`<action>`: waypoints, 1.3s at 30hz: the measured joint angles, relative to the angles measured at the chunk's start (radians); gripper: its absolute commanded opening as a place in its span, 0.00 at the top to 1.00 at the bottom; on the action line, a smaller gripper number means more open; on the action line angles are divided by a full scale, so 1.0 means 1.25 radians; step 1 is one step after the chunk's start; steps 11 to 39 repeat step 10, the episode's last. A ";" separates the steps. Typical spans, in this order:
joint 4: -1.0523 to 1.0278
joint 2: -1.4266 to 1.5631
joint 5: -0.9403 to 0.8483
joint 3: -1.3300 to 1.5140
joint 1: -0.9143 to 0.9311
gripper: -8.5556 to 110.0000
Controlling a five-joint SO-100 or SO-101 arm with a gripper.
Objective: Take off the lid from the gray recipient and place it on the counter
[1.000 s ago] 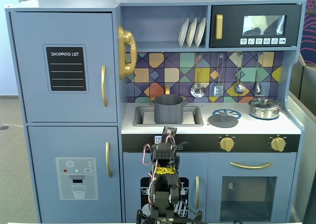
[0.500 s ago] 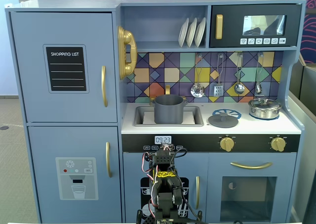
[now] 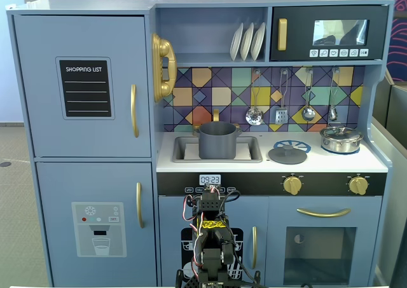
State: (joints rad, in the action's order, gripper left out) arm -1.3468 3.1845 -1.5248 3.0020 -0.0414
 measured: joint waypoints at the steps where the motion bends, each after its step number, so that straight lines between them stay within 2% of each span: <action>1: 0.000 0.000 0.000 0.000 0.000 0.89; 39: 0.000 0.000 0.000 0.000 0.000 0.87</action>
